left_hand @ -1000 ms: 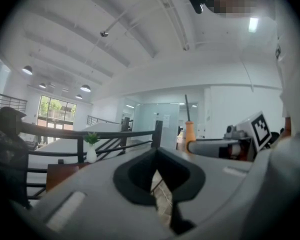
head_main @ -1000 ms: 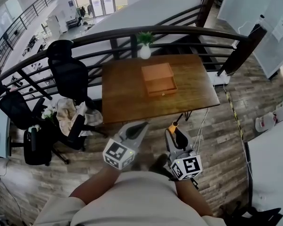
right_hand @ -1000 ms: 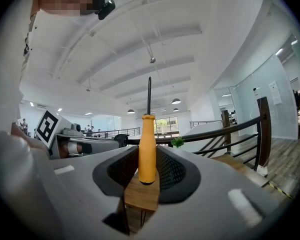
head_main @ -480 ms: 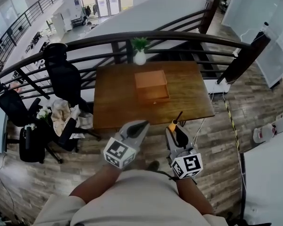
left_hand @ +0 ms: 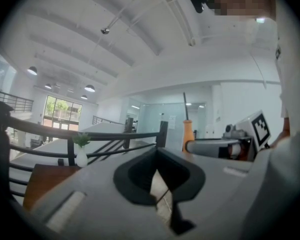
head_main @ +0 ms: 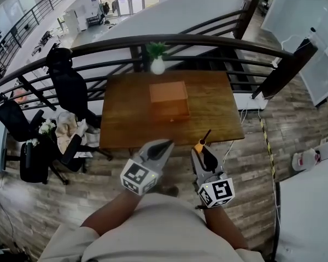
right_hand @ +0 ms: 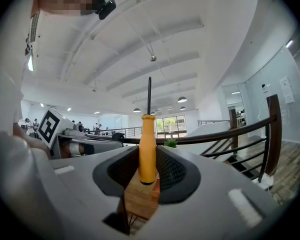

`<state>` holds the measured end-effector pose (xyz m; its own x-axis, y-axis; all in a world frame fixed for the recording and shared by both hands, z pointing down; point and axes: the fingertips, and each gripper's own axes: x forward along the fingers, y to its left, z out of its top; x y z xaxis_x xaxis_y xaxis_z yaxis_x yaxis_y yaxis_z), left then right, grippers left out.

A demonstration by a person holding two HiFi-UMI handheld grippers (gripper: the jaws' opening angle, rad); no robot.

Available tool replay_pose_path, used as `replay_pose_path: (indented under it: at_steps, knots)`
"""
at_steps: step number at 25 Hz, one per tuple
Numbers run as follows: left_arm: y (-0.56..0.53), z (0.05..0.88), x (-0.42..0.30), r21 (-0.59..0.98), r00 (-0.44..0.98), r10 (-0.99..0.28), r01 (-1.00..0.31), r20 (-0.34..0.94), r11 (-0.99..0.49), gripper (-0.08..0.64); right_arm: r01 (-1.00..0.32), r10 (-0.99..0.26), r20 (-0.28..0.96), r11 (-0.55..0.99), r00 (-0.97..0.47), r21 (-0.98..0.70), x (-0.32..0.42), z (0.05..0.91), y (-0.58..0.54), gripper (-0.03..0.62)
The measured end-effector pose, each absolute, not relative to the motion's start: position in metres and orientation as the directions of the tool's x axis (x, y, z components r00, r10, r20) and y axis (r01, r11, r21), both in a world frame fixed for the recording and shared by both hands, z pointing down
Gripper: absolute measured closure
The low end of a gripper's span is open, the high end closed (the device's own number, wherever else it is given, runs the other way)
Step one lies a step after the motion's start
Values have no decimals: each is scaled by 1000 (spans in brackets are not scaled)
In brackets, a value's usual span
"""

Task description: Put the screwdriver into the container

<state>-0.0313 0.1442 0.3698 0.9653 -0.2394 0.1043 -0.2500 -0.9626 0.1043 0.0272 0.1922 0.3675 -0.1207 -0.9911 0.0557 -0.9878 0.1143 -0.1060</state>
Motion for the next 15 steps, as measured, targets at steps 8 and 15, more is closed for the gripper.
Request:
replay_pose_path:
  at_steps: [8, 15]
  knots:
    - [125, 375, -2, 110, 966, -230, -243, 120, -964, 557, -987, -991, 50, 121, -127, -110, 52, 371, 173, 476]
    - [103, 381, 17, 124, 970, -208, -224, 125, -967, 557, -985, -991, 69, 108, -118, -134, 67, 379, 150, 476]
